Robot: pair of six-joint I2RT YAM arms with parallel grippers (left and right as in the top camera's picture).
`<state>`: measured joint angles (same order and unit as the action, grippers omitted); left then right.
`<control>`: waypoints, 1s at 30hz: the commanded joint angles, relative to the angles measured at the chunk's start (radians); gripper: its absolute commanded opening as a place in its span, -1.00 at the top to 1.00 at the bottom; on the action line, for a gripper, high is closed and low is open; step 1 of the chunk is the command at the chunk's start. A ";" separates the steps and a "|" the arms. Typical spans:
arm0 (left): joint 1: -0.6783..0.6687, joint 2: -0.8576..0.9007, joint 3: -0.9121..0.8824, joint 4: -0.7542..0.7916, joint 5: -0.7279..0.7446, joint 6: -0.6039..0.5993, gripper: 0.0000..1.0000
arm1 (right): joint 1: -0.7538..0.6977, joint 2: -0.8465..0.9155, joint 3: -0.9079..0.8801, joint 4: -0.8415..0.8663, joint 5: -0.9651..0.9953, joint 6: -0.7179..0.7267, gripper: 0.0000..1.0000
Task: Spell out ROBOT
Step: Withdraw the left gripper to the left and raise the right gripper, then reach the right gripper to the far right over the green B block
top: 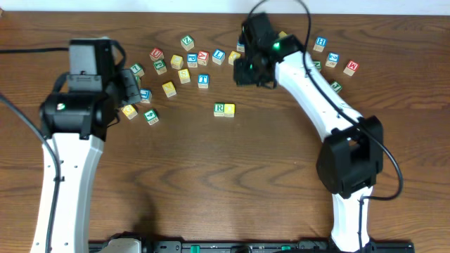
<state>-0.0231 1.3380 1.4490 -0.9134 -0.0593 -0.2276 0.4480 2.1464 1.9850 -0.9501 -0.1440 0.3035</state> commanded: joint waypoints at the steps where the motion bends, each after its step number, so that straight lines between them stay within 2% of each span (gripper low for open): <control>1: 0.033 -0.027 0.016 -0.003 -0.016 0.013 0.50 | 0.013 -0.047 0.084 -0.021 -0.012 -0.040 0.10; 6: 0.077 -0.037 0.050 -0.029 0.095 0.013 0.40 | 0.026 -0.047 0.157 -0.058 -0.013 -0.040 -0.02; 13: 0.129 -0.033 0.214 -0.133 0.104 0.014 0.40 | 0.032 -0.046 0.302 -0.177 0.003 -0.051 -0.05; 17: 0.129 -0.032 0.231 -0.148 0.104 0.013 0.39 | 0.032 -0.046 0.327 -0.155 0.019 -0.041 -0.04; 27: 0.129 0.014 0.224 -0.223 0.104 0.014 0.38 | 0.030 -0.014 0.325 -0.051 0.146 0.089 -0.05; 28: 0.129 0.017 0.222 -0.223 0.104 0.013 0.23 | 0.030 -0.006 0.324 -0.044 0.146 0.093 -0.06; 30: 0.129 0.020 0.222 -0.223 0.104 0.013 0.20 | 0.031 0.008 0.324 -0.033 0.147 0.103 -0.07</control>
<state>0.1020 1.3525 1.6707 -1.1309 0.0402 -0.2264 0.4728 2.1212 2.2955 -0.9920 -0.0273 0.3614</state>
